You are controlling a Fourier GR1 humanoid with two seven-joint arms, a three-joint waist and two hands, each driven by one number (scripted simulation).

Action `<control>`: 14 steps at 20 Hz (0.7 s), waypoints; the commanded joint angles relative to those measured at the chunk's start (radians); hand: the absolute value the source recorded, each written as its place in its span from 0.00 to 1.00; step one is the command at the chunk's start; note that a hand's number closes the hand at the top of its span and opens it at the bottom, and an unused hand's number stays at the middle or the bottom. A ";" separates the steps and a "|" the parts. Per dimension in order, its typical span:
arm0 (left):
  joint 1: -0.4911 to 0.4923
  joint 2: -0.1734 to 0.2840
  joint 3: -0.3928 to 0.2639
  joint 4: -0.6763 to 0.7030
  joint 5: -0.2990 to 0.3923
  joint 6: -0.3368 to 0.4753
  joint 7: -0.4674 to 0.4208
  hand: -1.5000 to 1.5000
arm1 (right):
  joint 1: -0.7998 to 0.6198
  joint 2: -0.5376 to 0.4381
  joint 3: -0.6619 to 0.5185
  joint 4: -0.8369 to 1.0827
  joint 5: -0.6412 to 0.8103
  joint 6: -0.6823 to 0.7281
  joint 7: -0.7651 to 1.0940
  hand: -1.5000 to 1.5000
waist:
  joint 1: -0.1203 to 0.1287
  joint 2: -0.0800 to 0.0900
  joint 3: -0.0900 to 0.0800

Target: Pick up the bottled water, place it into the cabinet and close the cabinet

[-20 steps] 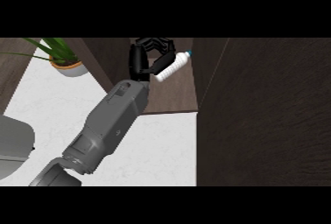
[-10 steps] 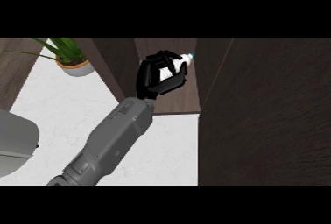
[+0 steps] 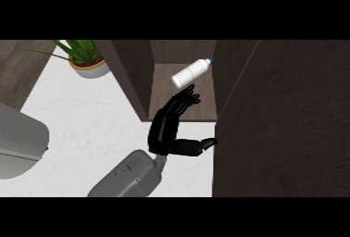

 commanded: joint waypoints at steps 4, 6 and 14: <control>0.349 0.149 -0.089 -0.318 -0.044 0.073 -0.052 0.00 | 0.022 -0.005 0.029 -0.127 0.069 -0.037 0.039 0.00 | 0.026 -0.002 0.000; 0.415 0.212 -0.067 -0.377 -0.033 0.048 -0.074 0.00 | 0.047 -0.035 0.020 -0.170 0.077 -0.029 0.042 0.00 | 0.013 0.001 0.000; 0.613 0.418 -0.060 -0.569 -0.012 -0.074 -0.126 0.00 | -0.064 -0.239 0.042 -0.180 0.218 0.123 0.031 1.00 | 0.036 -0.008 -0.004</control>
